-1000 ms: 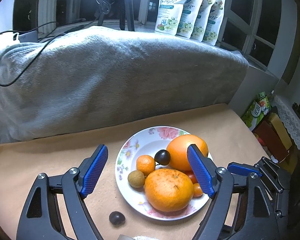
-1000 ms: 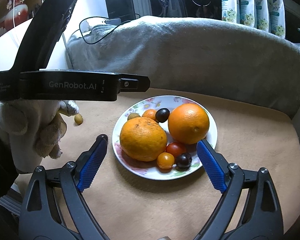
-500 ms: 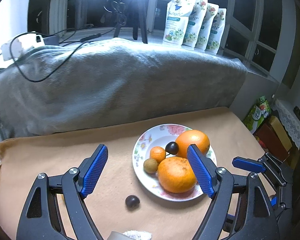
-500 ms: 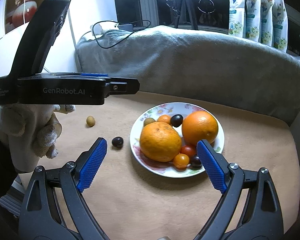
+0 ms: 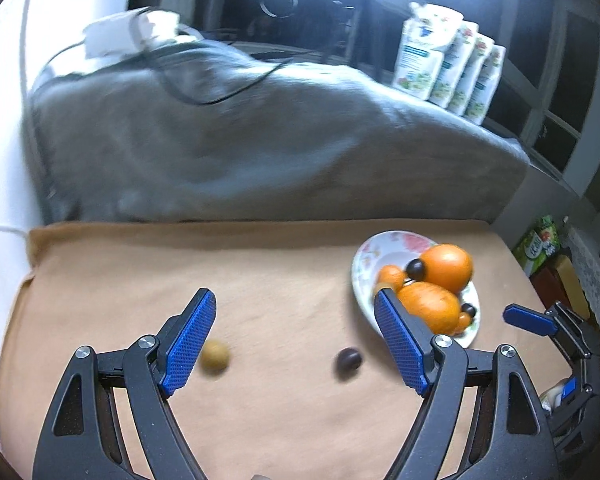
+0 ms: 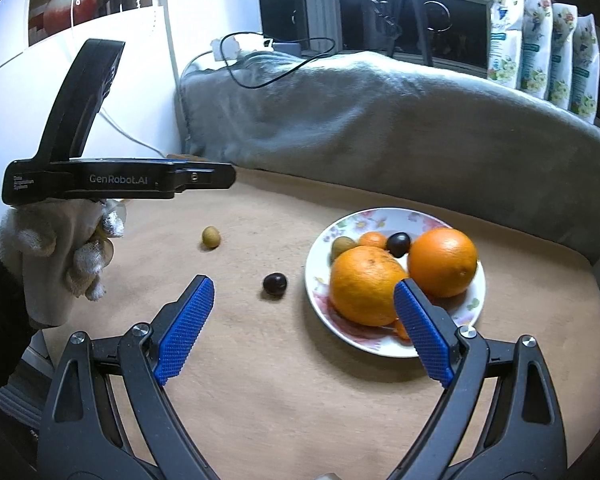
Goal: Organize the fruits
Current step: 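Withdraw both grippers from the plate toward the remaining loose fruits, then grasp the olive-brown round fruit with the left gripper while the right grasps the dark purple fruit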
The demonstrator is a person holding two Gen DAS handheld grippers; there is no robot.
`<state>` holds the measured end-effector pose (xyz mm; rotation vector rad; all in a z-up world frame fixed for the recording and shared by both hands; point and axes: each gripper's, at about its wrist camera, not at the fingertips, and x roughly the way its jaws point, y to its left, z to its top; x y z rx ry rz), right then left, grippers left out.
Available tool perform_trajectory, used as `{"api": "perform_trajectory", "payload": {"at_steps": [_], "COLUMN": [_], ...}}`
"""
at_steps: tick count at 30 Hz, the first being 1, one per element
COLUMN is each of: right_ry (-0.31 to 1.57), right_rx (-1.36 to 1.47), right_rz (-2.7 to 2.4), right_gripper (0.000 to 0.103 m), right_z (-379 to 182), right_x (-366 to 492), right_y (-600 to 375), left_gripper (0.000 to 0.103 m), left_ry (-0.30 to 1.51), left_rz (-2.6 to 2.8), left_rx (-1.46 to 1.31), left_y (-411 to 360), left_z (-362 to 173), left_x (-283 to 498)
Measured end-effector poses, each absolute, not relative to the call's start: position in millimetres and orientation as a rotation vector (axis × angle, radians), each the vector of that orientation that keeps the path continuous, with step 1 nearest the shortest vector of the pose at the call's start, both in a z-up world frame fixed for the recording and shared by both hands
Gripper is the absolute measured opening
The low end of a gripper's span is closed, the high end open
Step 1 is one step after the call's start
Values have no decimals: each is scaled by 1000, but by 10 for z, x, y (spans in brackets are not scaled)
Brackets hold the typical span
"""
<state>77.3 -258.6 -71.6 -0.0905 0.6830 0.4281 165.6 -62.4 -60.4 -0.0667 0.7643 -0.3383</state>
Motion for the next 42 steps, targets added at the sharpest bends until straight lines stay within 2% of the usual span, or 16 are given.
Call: {"api": "perform_trajectory", "payload": {"at_steps": [13,17,20,29,36,42], "right_ry": [739,777,799,880,912,923], "right_rx": [-120,-105,-79,21,61,74], "right_rz": [488,486,473,410,326,261], "right_gripper": [93,82,77,52,45,44], "right_z": [-869,-957,-1026,-1249,-1369,-1451], "right_x": [789,811,843,1036,1190,1311], "right_y": [-2285,-2215,-2188,-2073,-2004,-1980], "left_gripper": [80,79,72,65,58,55], "left_ry": [825,839,849,873,886,889], "left_rz": [-268,-272,-283,-322,-359,-378], "left_rx": [-136,-151,-160,-172,-172,-157], "left_y": [-40,14,29,58,48,30], "left_z": [-968,-1048,-1107,-1252,-1323,-1354], "left_x": [1542,1521,1525,1540,1584,1662]}}
